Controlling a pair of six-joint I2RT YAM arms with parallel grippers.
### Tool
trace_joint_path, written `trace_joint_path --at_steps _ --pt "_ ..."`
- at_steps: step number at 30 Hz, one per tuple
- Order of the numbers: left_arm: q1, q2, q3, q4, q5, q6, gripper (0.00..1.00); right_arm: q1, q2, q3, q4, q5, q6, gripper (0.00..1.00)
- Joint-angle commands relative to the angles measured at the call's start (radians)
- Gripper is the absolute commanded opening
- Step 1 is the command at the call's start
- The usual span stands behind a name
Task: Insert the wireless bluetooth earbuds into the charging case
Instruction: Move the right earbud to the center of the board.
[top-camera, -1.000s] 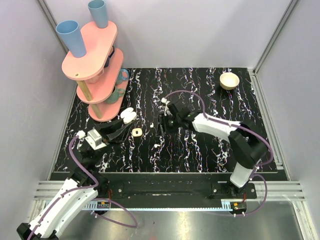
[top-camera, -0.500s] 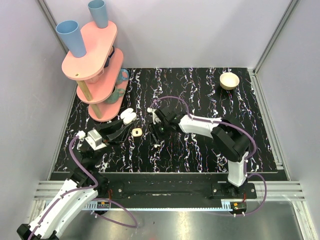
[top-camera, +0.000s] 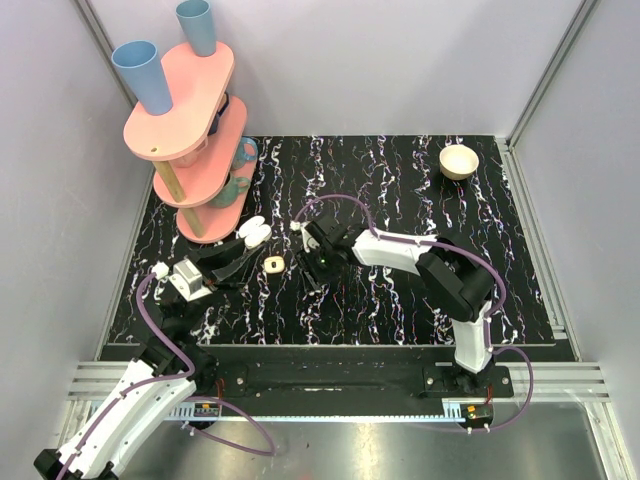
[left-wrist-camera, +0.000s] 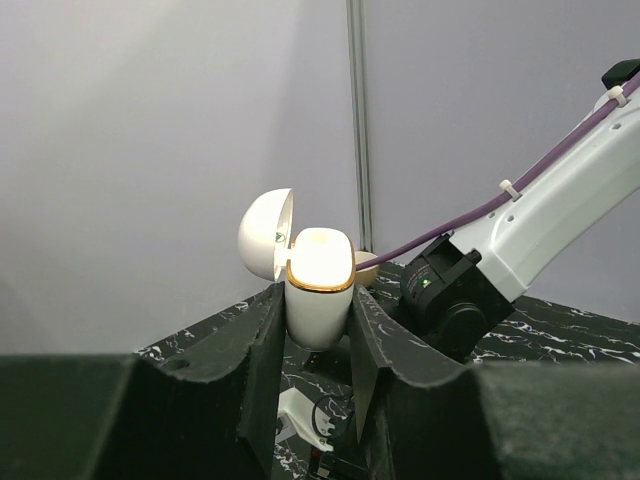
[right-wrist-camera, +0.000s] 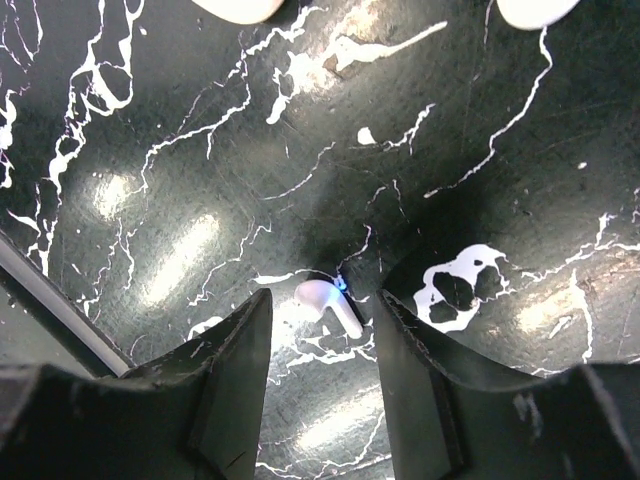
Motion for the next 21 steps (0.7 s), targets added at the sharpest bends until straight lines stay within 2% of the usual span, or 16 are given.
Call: trace_joint_path --at_steps 1,21 --pt "-0.001 0.004 0.008 0.041 -0.015 0.01 0.0 0.015 0.012 0.05 -0.012 0.023 -0.035 0.52" --pt "-0.001 -0.003 0.004 0.038 -0.022 0.008 0.0 0.027 0.028 0.058 -0.04 0.063 -0.013 0.41"
